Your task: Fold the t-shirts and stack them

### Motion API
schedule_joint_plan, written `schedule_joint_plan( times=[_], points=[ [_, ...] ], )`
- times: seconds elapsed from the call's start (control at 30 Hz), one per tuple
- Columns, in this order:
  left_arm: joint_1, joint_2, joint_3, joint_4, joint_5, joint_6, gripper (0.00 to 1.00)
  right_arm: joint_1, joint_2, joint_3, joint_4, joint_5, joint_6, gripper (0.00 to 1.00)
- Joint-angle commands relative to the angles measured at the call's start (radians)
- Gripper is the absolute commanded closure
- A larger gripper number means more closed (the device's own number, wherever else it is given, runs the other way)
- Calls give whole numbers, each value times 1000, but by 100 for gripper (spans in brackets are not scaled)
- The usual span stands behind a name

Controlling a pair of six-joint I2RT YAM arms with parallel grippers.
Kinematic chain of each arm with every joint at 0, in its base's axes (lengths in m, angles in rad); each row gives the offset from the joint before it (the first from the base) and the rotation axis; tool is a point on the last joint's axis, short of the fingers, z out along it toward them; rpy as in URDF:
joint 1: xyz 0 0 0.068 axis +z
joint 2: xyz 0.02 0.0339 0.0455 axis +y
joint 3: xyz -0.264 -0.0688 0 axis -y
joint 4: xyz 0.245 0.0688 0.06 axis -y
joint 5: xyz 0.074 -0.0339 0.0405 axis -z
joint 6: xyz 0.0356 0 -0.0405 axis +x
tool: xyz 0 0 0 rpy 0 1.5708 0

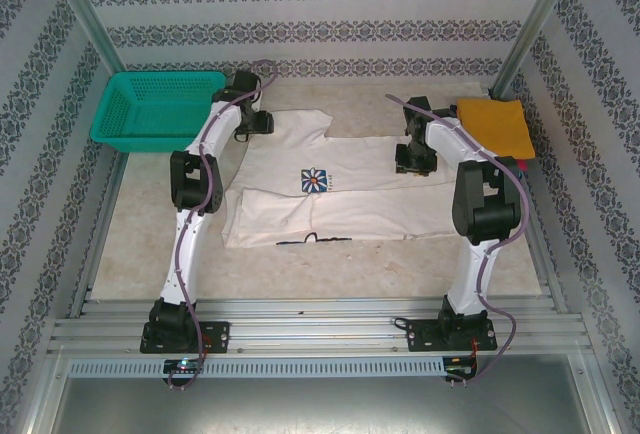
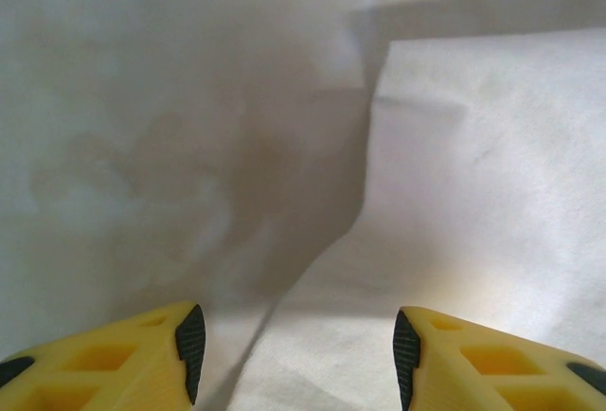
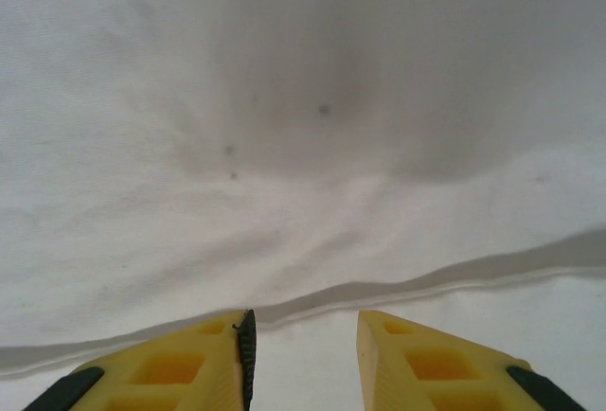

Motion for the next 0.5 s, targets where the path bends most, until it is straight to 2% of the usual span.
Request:
schedule_joint_plan(
  times=[0.0, 0.1, 0.23, 0.47],
  points=[
    [5, 57, 54, -58, 42, 0, 47, 10, -42, -4, 5, -17, 18, 66],
    [5, 88, 98, -98, 51, -10, 49, 10, -47, 5, 4, -22, 18, 66],
    [5, 103, 99, -106, 63, -28, 61, 10, -47, 11, 5, -25, 16, 66],
    [-1, 108, 97, -127, 88, -16, 75, 8, -43, 11, 11, -28, 15, 66]
  ],
)
